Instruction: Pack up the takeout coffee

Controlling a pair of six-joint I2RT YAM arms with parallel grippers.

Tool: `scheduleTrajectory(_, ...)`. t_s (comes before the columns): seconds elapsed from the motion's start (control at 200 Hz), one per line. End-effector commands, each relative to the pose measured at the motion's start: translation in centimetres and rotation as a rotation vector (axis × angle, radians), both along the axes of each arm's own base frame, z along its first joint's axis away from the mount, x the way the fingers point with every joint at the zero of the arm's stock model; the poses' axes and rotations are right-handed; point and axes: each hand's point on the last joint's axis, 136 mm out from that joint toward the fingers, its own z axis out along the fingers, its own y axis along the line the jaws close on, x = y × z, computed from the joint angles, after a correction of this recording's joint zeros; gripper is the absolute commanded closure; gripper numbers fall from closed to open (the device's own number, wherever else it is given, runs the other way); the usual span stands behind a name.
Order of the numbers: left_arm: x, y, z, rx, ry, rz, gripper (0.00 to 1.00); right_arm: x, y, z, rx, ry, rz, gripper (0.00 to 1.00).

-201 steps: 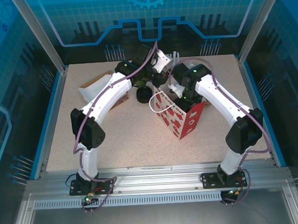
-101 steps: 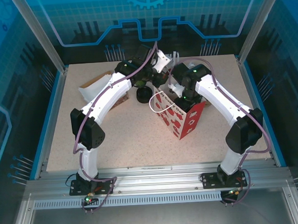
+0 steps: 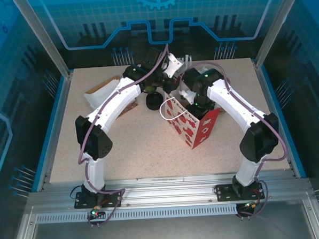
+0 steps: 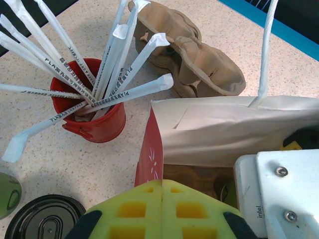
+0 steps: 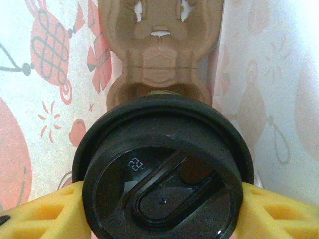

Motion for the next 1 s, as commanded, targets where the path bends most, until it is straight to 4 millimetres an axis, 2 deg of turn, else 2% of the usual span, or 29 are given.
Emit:
scheduleTrajectory(0.0, -0.8, 0.6, 0.4, 0.014, 0.005, 0.006, 0.97, 0.3, -0.1, -0.7, -0.001, 0.011, -0.006, 0.67)
scheduleTrajectory(0.99, -0.9, 0.7, 0.4, 0.016, 0.006, 0.005, 0.97, 0.8, -0.2, -2.2, 0.005, 0.029, -0.012, 0.67)
